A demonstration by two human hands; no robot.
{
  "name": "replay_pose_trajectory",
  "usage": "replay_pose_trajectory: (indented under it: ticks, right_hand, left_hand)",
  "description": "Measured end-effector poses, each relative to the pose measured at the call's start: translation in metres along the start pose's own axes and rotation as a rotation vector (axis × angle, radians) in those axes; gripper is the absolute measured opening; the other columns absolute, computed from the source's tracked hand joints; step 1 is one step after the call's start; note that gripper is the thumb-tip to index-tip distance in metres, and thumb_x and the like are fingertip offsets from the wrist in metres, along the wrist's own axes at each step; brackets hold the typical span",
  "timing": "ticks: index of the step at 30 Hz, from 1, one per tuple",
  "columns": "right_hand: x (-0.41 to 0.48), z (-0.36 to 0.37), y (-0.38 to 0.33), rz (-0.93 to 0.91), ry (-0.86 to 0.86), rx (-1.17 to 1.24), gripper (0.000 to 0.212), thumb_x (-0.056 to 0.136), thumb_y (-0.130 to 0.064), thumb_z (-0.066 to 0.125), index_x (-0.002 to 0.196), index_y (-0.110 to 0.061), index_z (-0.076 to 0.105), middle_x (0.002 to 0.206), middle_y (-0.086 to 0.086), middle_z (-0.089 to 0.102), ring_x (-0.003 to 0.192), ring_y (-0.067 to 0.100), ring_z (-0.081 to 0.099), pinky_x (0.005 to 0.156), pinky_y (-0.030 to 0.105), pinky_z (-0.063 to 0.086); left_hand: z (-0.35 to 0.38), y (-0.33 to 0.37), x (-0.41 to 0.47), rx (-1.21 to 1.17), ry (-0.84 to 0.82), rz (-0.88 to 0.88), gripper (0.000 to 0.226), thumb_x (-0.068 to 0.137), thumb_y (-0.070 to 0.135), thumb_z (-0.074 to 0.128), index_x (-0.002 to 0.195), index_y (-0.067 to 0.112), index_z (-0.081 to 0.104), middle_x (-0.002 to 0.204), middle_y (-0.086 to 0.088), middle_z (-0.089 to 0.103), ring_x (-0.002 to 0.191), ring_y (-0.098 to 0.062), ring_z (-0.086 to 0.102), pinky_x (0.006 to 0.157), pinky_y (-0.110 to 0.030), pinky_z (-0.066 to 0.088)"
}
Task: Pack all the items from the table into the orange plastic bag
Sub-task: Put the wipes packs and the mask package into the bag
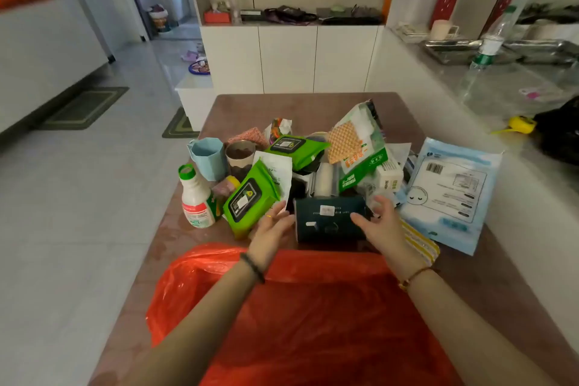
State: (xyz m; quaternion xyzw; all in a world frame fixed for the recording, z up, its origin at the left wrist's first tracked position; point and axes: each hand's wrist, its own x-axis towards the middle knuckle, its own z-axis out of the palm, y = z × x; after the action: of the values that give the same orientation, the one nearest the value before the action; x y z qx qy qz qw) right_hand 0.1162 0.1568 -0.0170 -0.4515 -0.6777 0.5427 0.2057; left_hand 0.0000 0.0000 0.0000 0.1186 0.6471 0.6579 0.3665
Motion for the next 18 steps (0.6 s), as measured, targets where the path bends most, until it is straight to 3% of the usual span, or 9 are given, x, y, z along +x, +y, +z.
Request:
replay_pose_trajectory:
  ticks: [3, 4, 6, 8, 9, 11, 13, 15, 18]
  right_hand:
    - [0.018, 0.008, 0.009, 0.113, -0.017, -0.058, 0.075, 0.081, -0.016, 0.067, 0.141, -0.013, 0.023, 0.149, 0.013, 0.031, 0.133, 0.030, 0.035, 0.106, 0.043, 0.037]
    - [0.021, 0.011, 0.014, 0.164, -0.048, -0.040, 0.076, 0.081, -0.016, 0.067, 0.142, -0.011, 0.022, 0.149, 0.014, 0.031, 0.134, 0.030, 0.034, 0.108, 0.043, 0.036]
    - [0.028, 0.014, 0.024, 0.249, -0.098, 0.023, 0.075, 0.081, -0.018, 0.068, 0.142, -0.009, 0.025, 0.148, 0.013, 0.035, 0.133, 0.029, 0.037, 0.106, 0.040, 0.036]
    - [0.029, 0.012, 0.027, 0.241, -0.111, 0.060, 0.070, 0.081, -0.021, 0.068, 0.140, -0.009, 0.032, 0.144, 0.011, 0.041, 0.130, 0.027, 0.041, 0.106, 0.039, 0.038]
    - [0.029, 0.011, 0.028, 0.221, -0.109, 0.069, 0.069, 0.080, -0.023, 0.068, 0.139, -0.011, 0.034, 0.143, 0.010, 0.043, 0.129, 0.026, 0.043, 0.106, 0.041, 0.039]
    - [0.022, 0.005, 0.024, 0.171, -0.085, 0.106, 0.061, 0.080, -0.026, 0.069, 0.134, -0.015, 0.041, 0.138, 0.008, 0.047, 0.122, 0.024, 0.047, 0.099, 0.041, 0.046]
    - [0.008, -0.004, 0.014, 0.066, -0.051, 0.181, 0.044, 0.079, -0.029, 0.068, 0.119, -0.024, 0.050, 0.125, 0.003, 0.054, 0.108, 0.017, 0.053, 0.083, 0.033, 0.050]
    - [-0.011, -0.014, -0.001, -0.037, -0.010, 0.276, 0.039, 0.075, -0.034, 0.069, 0.111, -0.031, 0.054, 0.111, -0.007, 0.058, 0.104, 0.013, 0.054, 0.075, 0.027, 0.048]
    - [-0.050, -0.025, -0.021, -0.147, 0.009, 0.447, 0.043, 0.060, -0.045, 0.069, 0.101, -0.040, 0.060, 0.106, -0.013, 0.064, 0.099, 0.003, 0.061, 0.072, 0.022, 0.048]
  left_hand:
    - [0.023, -0.008, 0.030, -0.018, 0.041, -0.056, 0.048, 0.090, -0.005, 0.043, 0.136, -0.002, 0.030, 0.117, -0.019, 0.055, 0.101, -0.023, 0.051, 0.080, -0.021, 0.047]
    - [0.030, -0.011, 0.036, -0.024, 0.045, -0.079, 0.047, 0.089, -0.006, 0.044, 0.134, -0.002, 0.032, 0.117, -0.019, 0.057, 0.099, -0.025, 0.053, 0.085, -0.023, 0.047]
    - [0.035, -0.024, 0.047, 0.038, 0.024, -0.128, 0.045, 0.087, -0.004, 0.047, 0.131, 0.001, 0.037, 0.126, -0.020, 0.054, 0.112, -0.032, 0.052, 0.102, -0.037, 0.041]
    - [0.034, -0.027, 0.052, 0.037, 0.021, -0.148, 0.038, 0.086, -0.003, 0.049, 0.123, 0.002, 0.044, 0.121, -0.020, 0.057, 0.117, -0.037, 0.050, 0.103, -0.047, 0.039]
    - [0.032, -0.026, 0.052, 0.024, 0.019, -0.133, 0.033, 0.085, -0.003, 0.049, 0.118, 0.003, 0.048, 0.113, -0.019, 0.059, 0.114, -0.037, 0.052, 0.099, -0.045, 0.043]
    - [0.027, -0.020, 0.048, 0.001, 0.046, -0.111, 0.036, 0.085, -0.001, 0.051, 0.121, 0.006, 0.046, 0.107, -0.017, 0.061, 0.107, -0.034, 0.055, 0.091, -0.037, 0.045]
    - [0.022, -0.008, 0.032, 0.003, 0.016, -0.067, 0.041, 0.086, 0.000, 0.052, 0.126, 0.004, 0.043, 0.113, -0.025, 0.058, 0.108, -0.037, 0.055, 0.097, -0.046, 0.043]
    - [0.019, 0.004, 0.010, 0.048, -0.035, 0.029, 0.042, 0.085, 0.004, 0.056, 0.125, 0.005, 0.045, 0.106, -0.027, 0.058, 0.104, -0.039, 0.057, 0.093, -0.050, 0.047]
    - [0.007, 0.020, -0.033, 0.055, -0.018, 0.130, 0.038, 0.080, 0.007, 0.063, 0.114, 0.013, 0.045, 0.081, -0.004, 0.056, 0.083, -0.017, 0.061, 0.074, -0.031, 0.052]
